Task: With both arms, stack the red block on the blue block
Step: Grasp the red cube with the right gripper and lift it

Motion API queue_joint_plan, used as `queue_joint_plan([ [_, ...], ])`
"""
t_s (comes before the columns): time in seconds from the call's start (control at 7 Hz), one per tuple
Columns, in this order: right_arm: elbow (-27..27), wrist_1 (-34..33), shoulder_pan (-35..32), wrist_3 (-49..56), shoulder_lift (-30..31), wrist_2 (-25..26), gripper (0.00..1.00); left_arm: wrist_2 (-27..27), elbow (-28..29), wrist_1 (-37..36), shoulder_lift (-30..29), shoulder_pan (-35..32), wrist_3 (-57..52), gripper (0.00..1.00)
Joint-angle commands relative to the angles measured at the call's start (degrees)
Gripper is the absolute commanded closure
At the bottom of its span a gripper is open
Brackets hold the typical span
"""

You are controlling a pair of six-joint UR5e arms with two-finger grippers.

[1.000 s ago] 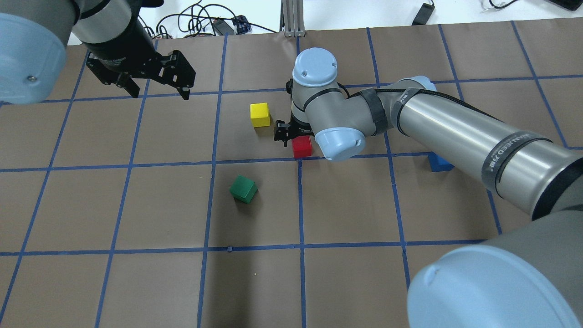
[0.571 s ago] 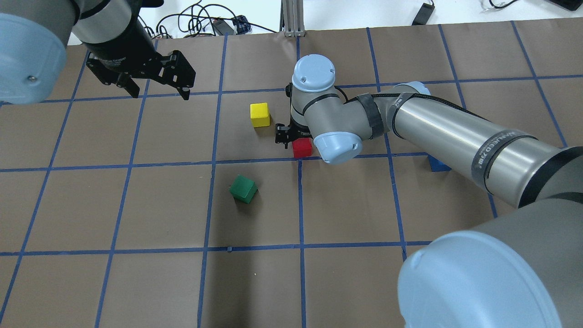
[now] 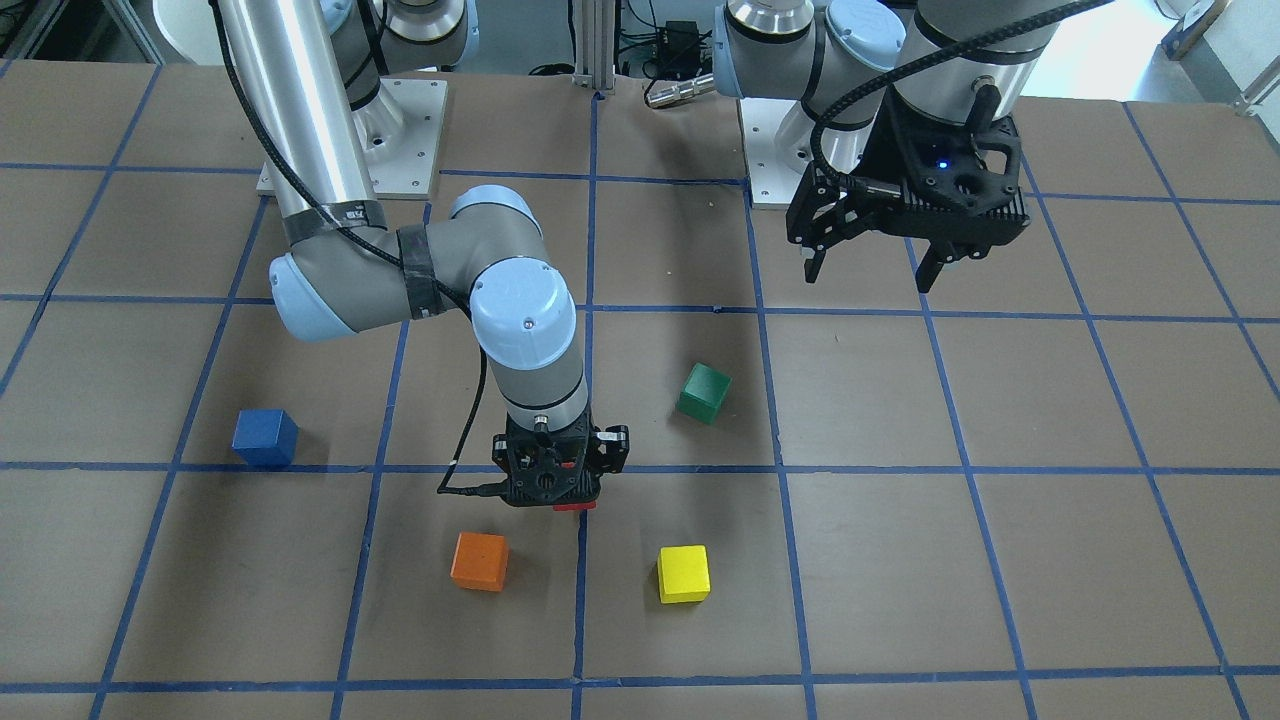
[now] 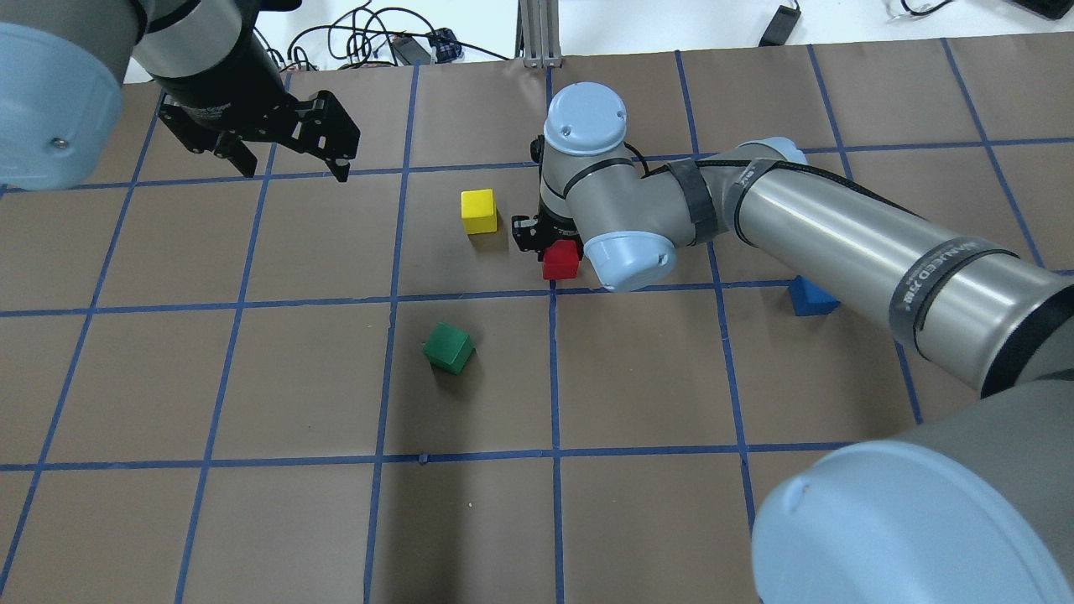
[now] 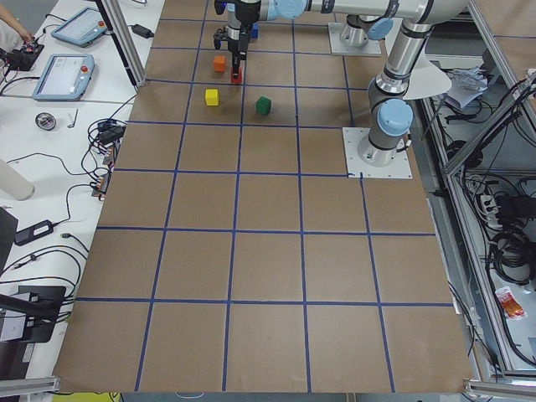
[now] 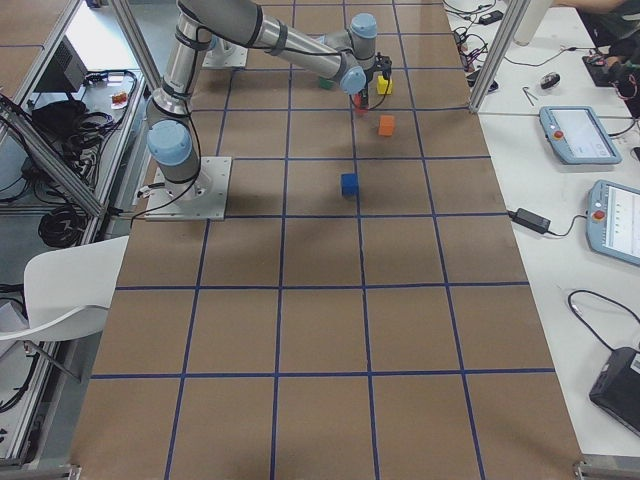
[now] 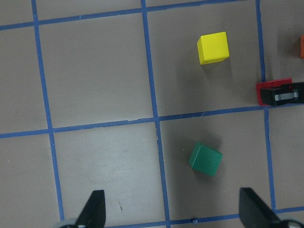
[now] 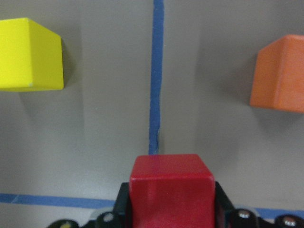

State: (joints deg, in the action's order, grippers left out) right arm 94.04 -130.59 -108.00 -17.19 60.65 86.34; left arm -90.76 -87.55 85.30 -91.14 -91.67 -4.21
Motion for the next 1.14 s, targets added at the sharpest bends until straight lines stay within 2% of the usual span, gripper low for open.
queue_joint_plan([
  [0.0, 0.2, 8.9, 4.7, 0.2, 5.9, -0.4, 1.0, 0.1, -0.2, -0.1, 0.1, 0.0, 0.3, 0.0],
  [0.43, 0.7, 24.1, 14.2, 8.2, 16.9, 0.2, 1.0, 0.1, -0.1, 0.0, 0.1, 0.0, 0.5, 0.0],
  [0.57, 1.2, 28.0, 18.2, 9.9, 17.7, 0.8, 1.0, 0.1, -0.1, 0.0, 0.0, 0.0, 0.6, 0.0],
  [1.0, 3.2, 28.2, 26.3, 21.7, 18.5, 1.2, 1.0, 0.1, -0.1, 0.0, 0.0, -0.1, 0.6, 0.0],
])
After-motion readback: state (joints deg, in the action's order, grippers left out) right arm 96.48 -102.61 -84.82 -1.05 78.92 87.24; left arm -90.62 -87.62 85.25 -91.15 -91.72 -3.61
